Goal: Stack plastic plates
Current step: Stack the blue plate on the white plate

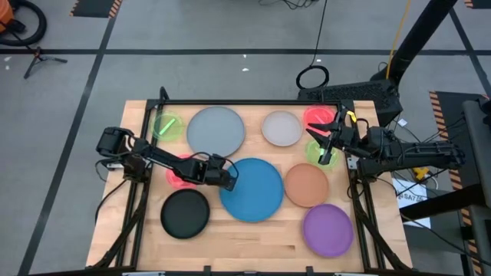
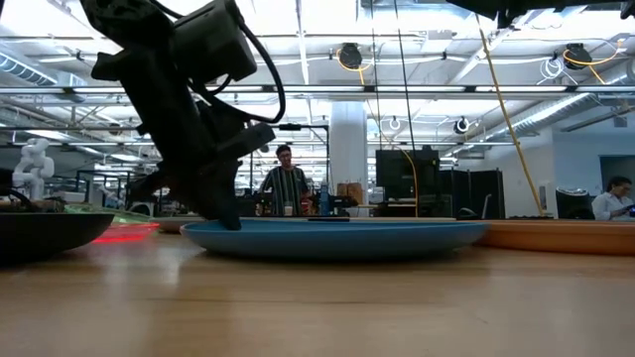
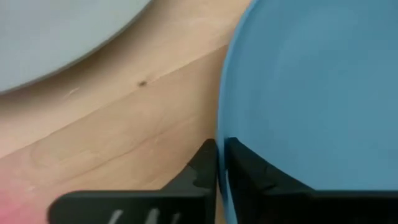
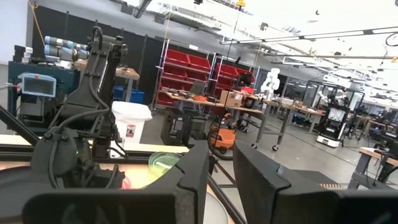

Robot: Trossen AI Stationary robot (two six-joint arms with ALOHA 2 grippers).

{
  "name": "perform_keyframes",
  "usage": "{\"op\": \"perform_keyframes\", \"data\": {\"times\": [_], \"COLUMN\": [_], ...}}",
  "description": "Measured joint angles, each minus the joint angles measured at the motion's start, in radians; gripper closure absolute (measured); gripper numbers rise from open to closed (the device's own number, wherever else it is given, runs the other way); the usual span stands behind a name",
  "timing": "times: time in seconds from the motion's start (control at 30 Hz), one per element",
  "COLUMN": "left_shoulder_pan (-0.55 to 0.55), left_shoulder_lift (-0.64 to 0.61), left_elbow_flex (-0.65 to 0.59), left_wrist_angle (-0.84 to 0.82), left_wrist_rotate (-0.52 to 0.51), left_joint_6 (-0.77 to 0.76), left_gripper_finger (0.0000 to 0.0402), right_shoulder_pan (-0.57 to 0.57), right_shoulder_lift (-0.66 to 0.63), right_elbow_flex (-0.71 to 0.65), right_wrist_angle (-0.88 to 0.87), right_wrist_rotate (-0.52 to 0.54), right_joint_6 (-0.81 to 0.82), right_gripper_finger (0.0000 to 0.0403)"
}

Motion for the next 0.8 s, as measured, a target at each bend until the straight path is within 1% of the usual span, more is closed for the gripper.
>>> {"op": "perform_keyframes", "data": {"times": [0.13, 0.27, 0.43, 0.57, 0.8], "left_shoulder_pan": [0.0, 0.0, 0.004, 0.015, 0.086], "left_shoulder_lift": [-0.001, -0.034, -0.147, -0.237, -0.38], "left_elbow_flex": [0.0, -0.004, -0.005, -0.005, -0.005], "left_wrist_angle": [-0.002, -0.024, -0.087, -0.106, -0.13], "left_wrist_rotate": [0.0, 0.01, 0.01, -0.024, -0.032], "left_joint_6": [0.007, 0.036, 0.079, 0.125, 0.226], "left_gripper_finger": [0.0389, 0.0389, 0.039, 0.039, 0.039], "right_shoulder_pan": [0.0, 0.0, 0.0, 0.0, 0.0], "right_shoulder_lift": [0.0, 0.0, 0.0, 0.0, 0.0], "right_elbow_flex": [0.0, 0.0, 0.0, 0.0, 0.0], "right_wrist_angle": [0.0, 0.0, 0.0, 0.0, 0.0], "right_wrist_rotate": [0.0, 0.0, 0.0, 0.0, -0.002], "right_joint_6": [0.0, 0.0, 0.0, 0.0, 0.001], "right_gripper_finger": [0.0335, 0.0335, 0.0335, 0.0335, 0.0335]}}
